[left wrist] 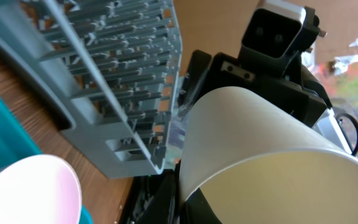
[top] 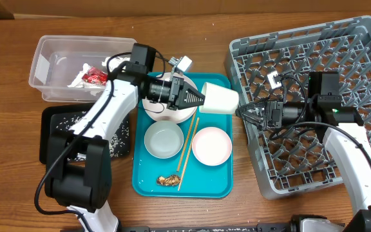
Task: Sort waste into correct bins and load items into the dishwasher
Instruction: 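Hand the white cup from the left gripper to the right gripper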
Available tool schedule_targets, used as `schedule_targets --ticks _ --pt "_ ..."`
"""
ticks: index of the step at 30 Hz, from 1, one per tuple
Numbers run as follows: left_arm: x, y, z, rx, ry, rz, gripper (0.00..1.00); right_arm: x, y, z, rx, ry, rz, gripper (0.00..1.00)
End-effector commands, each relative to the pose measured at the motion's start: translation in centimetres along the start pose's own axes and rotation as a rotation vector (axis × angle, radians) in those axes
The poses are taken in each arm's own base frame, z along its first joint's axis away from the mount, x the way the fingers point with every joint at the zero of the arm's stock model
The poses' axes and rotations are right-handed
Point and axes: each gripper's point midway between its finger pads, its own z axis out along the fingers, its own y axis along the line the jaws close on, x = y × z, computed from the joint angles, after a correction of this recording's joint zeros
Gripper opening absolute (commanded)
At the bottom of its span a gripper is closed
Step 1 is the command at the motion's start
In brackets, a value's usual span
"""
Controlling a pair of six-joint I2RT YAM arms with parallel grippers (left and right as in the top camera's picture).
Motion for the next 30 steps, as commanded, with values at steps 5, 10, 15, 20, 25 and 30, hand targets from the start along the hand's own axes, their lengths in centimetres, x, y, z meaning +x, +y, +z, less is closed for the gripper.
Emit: schedule_targets --ticks 5,10,15,20,25,30 --pt "0.7 -1.8 2.1 0.072 0.065 -0.008 0.04 -1.0 1.0 -0.1 -0.041 -0.014 -0.067 1.0" --pt "0.9 -2.0 2.9 0.074 0.083 -0.004 0.04 -1.0 1.0 -0.1 -0.042 -0.015 -0.069 1.0" --pt "0.8 -2.3 3.3 0.076 0.088 0.002 0.04 -1.0 1.8 -0.2 -0.087 -0.014 -0.071 0.92" --pt "0.9 -2.2 3.8 0.066 0.096 0.0 0.04 -1.1 2.0 -0.2 -0.098 -0.017 -0.086 0.83" --pt "0.9 -2.0 3.9 0.053 0.093 0.003 0.04 -1.1 2.3 -0.3 -0.12 -0.017 -0.089 0.81" --pt "0.5 -2.1 4.1 0.05 0.087 0.006 0.04 -1.1 2.4 -0.3 -0.12 -0.016 -0.088 0.81"
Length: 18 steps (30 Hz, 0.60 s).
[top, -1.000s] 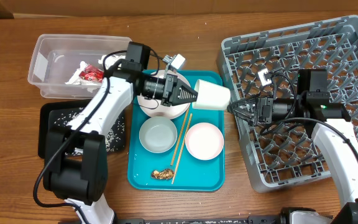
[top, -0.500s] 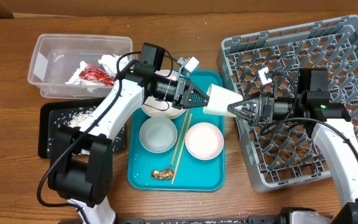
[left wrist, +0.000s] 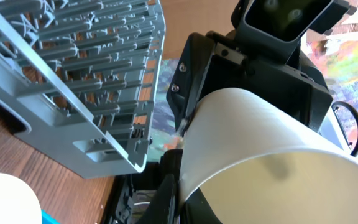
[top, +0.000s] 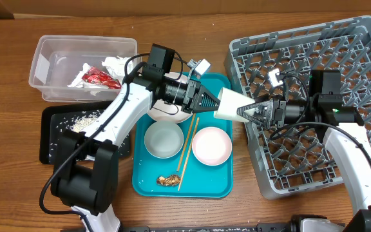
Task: Sort waste into correct bins and load items into the dishwasher
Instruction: 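Hand the white cup from the left gripper to the right gripper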
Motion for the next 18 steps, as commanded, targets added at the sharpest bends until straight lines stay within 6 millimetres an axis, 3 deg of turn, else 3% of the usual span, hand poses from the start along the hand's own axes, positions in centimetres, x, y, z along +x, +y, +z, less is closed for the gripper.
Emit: schedule_targets --ticks 1,18 --pt "-0.56 -0.13 0.37 -0.006 -0.002 -0.008 0.04 -0.64 0.93 -0.1 -0.039 -0.005 -0.027 0.81" --pt "-0.84 -0.5 0.84 0.001 0.002 -0.004 0.04 -0.73 0.92 -0.11 -0.038 -0.007 -0.035 0.77"
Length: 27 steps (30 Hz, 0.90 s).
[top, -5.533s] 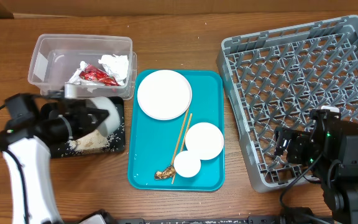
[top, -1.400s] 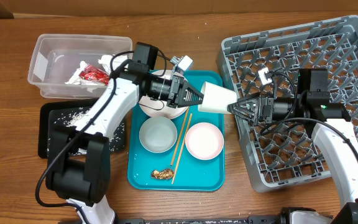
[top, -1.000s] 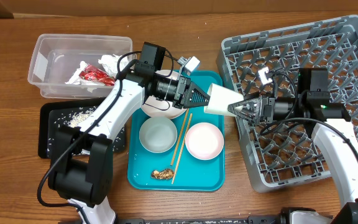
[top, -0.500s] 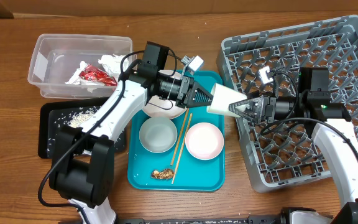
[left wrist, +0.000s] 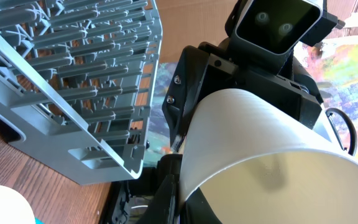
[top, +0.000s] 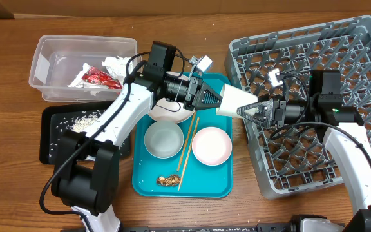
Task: Sort waste into correct bins and load items into the dishwasher
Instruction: 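Hand the white cup from the left gripper to the right gripper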
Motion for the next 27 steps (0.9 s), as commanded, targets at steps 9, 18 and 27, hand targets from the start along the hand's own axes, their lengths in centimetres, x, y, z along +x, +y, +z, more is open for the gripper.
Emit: schedule_targets --ticks 9,18,27 --pt "0.0 -0.1 0.9 -0.005 0.015 0.002 0.04 -0.9 0.9 -0.1 -0.035 -0.009 -0.055 0.76" --pt "0.0 -0.1 0.9 -0.006 0.015 0.003 0.04 -0.9 0.9 -0.1 -0.034 -0.009 -0.055 0.66" --pt "-0.5 1.1 0.7 -0.071 -0.018 -0.008 0.4 -0.9 0.4 -0.1 -0.005 -0.008 -0.04 0.52"
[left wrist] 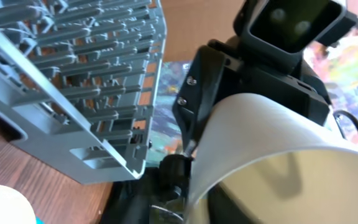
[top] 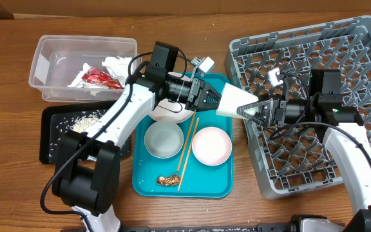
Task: Sort waste into correct bins and load items into the dishwasher
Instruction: 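Hand the white cup from the left gripper to the right gripper, then carry the cup with the right gripper and place it in the dish rack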
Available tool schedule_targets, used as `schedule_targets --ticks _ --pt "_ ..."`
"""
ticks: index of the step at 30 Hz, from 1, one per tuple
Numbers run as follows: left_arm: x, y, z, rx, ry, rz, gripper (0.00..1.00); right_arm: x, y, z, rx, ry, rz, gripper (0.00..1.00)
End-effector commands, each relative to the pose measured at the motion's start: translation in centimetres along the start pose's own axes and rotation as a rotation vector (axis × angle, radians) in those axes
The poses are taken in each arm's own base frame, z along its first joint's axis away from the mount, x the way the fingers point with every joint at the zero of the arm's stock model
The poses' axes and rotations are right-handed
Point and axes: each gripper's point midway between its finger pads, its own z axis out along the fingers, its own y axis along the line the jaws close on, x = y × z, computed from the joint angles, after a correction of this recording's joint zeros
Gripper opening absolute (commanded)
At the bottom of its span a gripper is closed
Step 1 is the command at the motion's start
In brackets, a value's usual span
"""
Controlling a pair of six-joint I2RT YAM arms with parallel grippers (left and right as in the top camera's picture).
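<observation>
A white paper cup (top: 232, 101) lies sideways in the air over the teal tray's right edge, between both arms. My left gripper (top: 212, 100) is shut on its rim end; in the left wrist view the cup (left wrist: 272, 143) fills the frame, open mouth toward the camera. My right gripper (top: 255, 109) has its fingers (left wrist: 188, 140) pressed on either side of the cup's closed end, shut on it. The grey dish rack (top: 314, 96) stands to the right.
The teal tray (top: 140, 183) holds a white bowl, a pale green bowl (top: 163, 140), a pink bowl (top: 211, 145), chopsticks (top: 187, 151) and a food scrap (top: 167, 180). A clear bin with wrappers (top: 82, 67) and a black tray (top: 57, 129) are at the left.
The cup has shifted slightly toward the right gripper and sits differently in the left wrist view. Both arms are otherwise almost where they were.
At first my left gripper held the cup over the tray's top right corner, with the right gripper a little away from it. Then the cup's closed end was between the right gripper's fingers. It has stayed there, now held from both ends.
</observation>
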Motion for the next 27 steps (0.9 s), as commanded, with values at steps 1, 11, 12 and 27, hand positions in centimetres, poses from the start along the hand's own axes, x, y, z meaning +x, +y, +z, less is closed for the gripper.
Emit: schedule_targets --ticks 1,11,12,27 --pt "-0.7 1.3 0.2 -0.075 -0.031 -0.014 0.45 -0.5 0.0 -0.1 0.019 -0.003 -0.008 0.5" --pt "0.2 7.6 -5.6 -0.532 -0.169 -0.154 0.53 2.6 -6.1 -1.9 0.43 0.07 0.175 0.13" --pt "0.5 7.8 -6.5 -0.583 -0.183 -0.153 0.53 2.4 -6.3 -2.1 0.454 0.071 0.177 0.09" --pt "4.5 3.9 -19.6 -1.195 -0.431 -0.104 0.54 -4.2 -6.2 -18.6 1.282 -0.201 0.392 0.04"
